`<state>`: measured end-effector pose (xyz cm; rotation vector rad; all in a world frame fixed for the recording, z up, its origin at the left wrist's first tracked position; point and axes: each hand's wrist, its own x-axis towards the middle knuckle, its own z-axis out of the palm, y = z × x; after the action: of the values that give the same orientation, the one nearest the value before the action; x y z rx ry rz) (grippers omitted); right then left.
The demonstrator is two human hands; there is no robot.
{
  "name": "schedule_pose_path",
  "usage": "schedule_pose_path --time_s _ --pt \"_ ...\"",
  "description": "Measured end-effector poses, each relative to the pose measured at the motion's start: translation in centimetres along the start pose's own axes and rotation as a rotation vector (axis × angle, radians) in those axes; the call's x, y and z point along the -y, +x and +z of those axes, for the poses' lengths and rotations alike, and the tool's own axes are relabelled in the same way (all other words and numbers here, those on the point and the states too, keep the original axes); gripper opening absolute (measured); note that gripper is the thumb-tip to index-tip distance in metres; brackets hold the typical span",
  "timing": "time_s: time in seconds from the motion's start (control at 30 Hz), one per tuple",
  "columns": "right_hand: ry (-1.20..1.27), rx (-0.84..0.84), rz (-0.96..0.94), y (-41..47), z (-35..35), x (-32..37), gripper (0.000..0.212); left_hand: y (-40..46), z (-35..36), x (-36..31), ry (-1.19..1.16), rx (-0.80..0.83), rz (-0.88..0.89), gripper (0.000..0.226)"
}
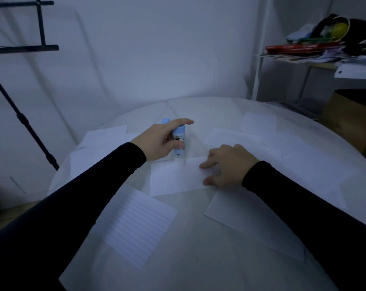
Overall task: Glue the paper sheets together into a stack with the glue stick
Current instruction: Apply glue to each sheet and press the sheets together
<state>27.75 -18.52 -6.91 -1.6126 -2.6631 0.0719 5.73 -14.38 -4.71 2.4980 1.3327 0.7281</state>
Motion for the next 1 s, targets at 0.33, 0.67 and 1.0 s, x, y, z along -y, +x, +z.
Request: schedule_pose_path --time_s 0.33,0.67,1.0 --pt "0.001 -0.013 -0.002 0.0 -0.1 0.1 0.051 -1.4 -1.3 1.6 0.026 -0.015 -0.011 0.052" --pt "-0.003 -0.003 0.007 0.0 -0.3 0.2 0.051 -3.3 -2.3 3.2 0.029 -0.087 -0.049 0.054" --pt "0.022 -0.007 0.007 0.2 -0.4 0.3 0.050 -4.1 -2.8 3.6 0.021 -0.100 -0.067 0.052"
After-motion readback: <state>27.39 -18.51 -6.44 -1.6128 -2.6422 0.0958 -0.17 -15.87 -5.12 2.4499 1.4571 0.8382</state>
